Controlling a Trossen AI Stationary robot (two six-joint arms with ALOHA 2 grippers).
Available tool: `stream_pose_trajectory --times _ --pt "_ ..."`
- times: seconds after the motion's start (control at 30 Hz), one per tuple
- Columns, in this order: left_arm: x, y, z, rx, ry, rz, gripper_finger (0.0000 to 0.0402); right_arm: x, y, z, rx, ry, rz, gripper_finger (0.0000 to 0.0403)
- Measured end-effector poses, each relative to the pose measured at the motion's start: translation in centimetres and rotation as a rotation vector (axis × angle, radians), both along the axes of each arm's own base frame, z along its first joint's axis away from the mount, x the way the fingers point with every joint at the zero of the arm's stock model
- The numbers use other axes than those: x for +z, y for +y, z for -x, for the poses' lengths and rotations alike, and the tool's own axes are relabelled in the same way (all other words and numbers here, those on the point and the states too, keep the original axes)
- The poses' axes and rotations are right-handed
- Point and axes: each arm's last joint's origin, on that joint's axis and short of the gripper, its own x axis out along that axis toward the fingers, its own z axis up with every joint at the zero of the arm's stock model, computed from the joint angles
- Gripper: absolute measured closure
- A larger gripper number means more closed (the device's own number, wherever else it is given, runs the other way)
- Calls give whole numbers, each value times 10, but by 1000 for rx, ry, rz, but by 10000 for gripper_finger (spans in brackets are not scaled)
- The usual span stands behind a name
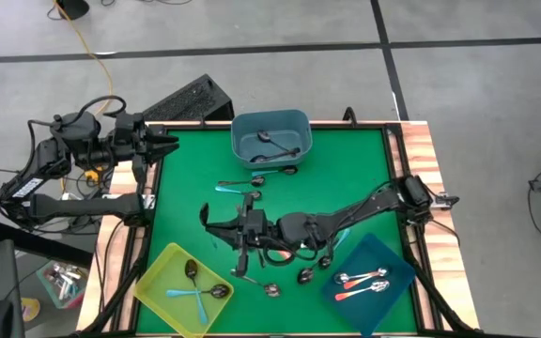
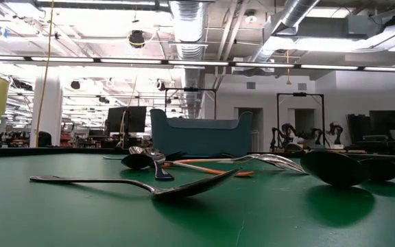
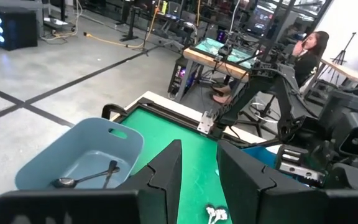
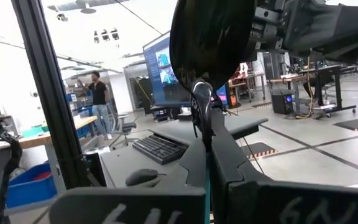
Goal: Sort silverware by color (type)
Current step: Put the light blue spoon into the yellow bin
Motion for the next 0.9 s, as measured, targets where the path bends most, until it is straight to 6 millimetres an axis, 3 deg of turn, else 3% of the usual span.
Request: stream_pose_trajectory --times 0.07,0.2,0.4,0.7,0.83,0.9 --pt "0 0 0 0 0 1 315 0 2 1 -2 -1 -3 394" --pt "0 0 0 0 0 2 315 -22 7 -13 -5 -72 -37 394" --pt "0 0 0 0 0 2 315 -55 21 -46 -5 -101 -90 394" --pt "0 0 0 -2 3 -6 315 -68 43 -86 86 -54 -145 394" --pt "0 0 0 -4 1 0 315 -64 57 -96 145 2 -142 394" --pt "0 0 0 -3 0 6 315 -71 60 -100 164 37 -146 394"
